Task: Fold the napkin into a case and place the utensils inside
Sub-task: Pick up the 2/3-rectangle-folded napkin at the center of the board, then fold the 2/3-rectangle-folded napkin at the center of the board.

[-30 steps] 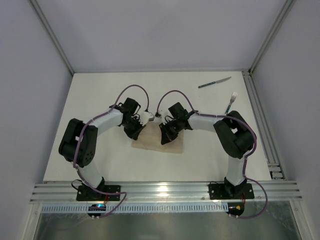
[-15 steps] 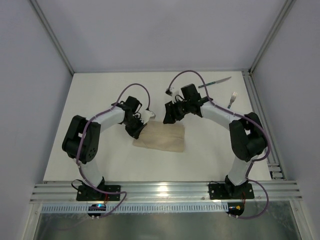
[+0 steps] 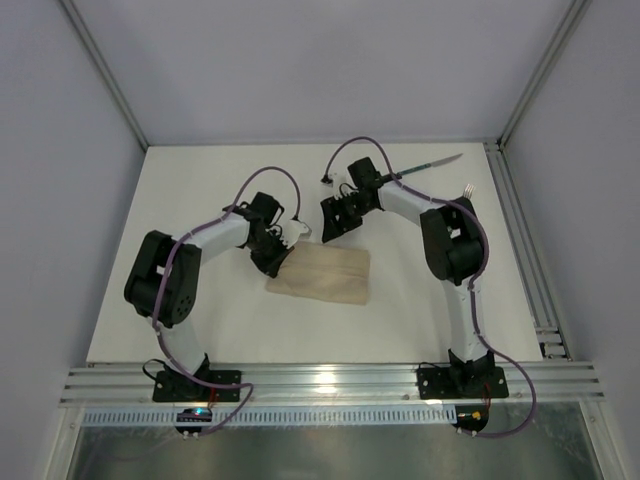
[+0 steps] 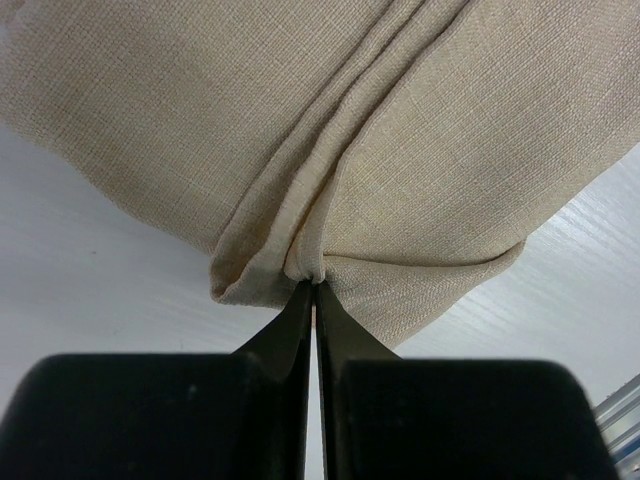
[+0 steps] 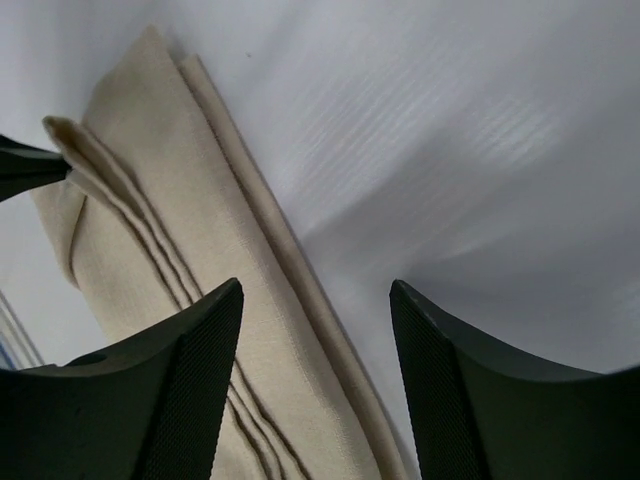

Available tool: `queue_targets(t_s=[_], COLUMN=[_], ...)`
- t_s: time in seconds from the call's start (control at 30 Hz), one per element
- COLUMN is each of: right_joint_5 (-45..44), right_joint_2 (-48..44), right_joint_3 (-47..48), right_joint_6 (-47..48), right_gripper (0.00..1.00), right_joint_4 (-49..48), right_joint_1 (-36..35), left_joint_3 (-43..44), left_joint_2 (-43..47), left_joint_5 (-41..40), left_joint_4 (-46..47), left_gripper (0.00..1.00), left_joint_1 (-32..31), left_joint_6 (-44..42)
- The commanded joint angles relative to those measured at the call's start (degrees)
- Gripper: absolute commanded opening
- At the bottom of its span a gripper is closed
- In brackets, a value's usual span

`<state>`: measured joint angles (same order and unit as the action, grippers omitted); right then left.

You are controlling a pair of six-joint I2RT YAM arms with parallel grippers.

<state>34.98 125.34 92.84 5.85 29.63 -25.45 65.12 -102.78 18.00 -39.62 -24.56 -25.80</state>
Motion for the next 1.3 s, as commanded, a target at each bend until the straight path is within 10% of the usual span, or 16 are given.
queue_targets(t_s=[0.0,0.4,0.67,1.27], right_joint_5=[5.5,12.5,8.6,-40.0], right_joint_2=[3.7,7.3,-0.8,-22.0], right_joint_3=[3.7,1.3,-4.5,-25.0], right_joint_6=[1.4,1.1,-3.8,-6.2], right_gripper=[0.63,0.43,0.11,0.04], right_joint_4=[10.9,13.2,0.5,-17.9], right_joint_1=[-0.4,-0.4,-1.0,-16.8], left_joint_3=[0.5,1.0,2.3,6.3], left_joint_2=[-0.7,-0.8,-1.9,-6.6], left_joint_5=[-0.4,-0.2,2.6,9.2], left_joint_4=[2.2,1.8,0.9,-1.8], left_gripper=[0.00,0.00,0.00,0.00], left_joint_1=[-0.1,-0.1,0.3,2.7], left_joint_6=[-0.7,-1.2,-0.8,2.4])
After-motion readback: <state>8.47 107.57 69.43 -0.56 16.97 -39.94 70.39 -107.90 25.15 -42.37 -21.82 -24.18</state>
